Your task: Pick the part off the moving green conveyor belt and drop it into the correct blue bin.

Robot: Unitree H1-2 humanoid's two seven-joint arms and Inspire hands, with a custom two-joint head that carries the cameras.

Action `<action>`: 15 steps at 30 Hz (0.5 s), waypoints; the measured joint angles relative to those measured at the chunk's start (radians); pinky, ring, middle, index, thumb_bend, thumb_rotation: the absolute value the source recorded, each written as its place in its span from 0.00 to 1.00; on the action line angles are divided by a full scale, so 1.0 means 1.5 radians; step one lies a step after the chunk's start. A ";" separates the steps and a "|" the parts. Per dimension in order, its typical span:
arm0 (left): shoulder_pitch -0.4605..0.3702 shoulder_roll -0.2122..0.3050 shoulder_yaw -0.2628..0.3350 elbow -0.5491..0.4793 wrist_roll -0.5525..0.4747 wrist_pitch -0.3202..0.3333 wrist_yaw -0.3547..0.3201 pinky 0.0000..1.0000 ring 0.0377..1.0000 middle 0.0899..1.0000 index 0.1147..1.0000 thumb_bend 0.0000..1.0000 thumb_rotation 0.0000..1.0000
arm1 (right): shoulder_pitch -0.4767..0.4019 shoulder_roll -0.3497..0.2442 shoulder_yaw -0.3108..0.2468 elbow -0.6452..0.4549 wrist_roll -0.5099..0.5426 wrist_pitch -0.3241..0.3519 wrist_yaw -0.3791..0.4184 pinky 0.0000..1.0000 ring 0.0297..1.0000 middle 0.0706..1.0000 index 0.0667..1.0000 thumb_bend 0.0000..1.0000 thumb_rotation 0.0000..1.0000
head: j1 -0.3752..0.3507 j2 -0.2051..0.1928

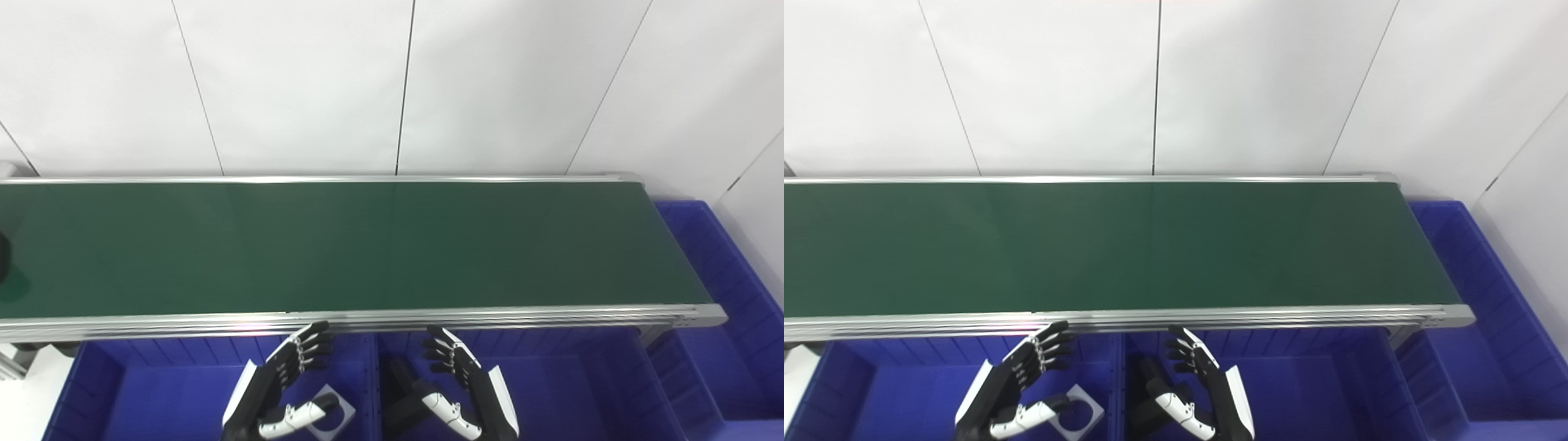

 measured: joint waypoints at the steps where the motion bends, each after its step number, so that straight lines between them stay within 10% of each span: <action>1: 0.007 0.000 0.001 -0.009 0.000 0.000 0.000 0.72 0.77 0.80 0.83 0.85 0.42 | 0.001 -0.001 0.000 -0.002 0.000 0.000 0.000 0.70 0.75 0.78 0.85 0.64 0.62 | 0.002 0.000; 15: 0.021 0.000 0.004 -0.010 -0.005 0.000 -0.008 0.71 0.77 0.81 0.83 0.84 0.40 | 0.001 -0.004 0.001 -0.009 0.011 0.000 0.000 0.70 0.75 0.78 0.85 0.65 0.62 | 0.003 -0.002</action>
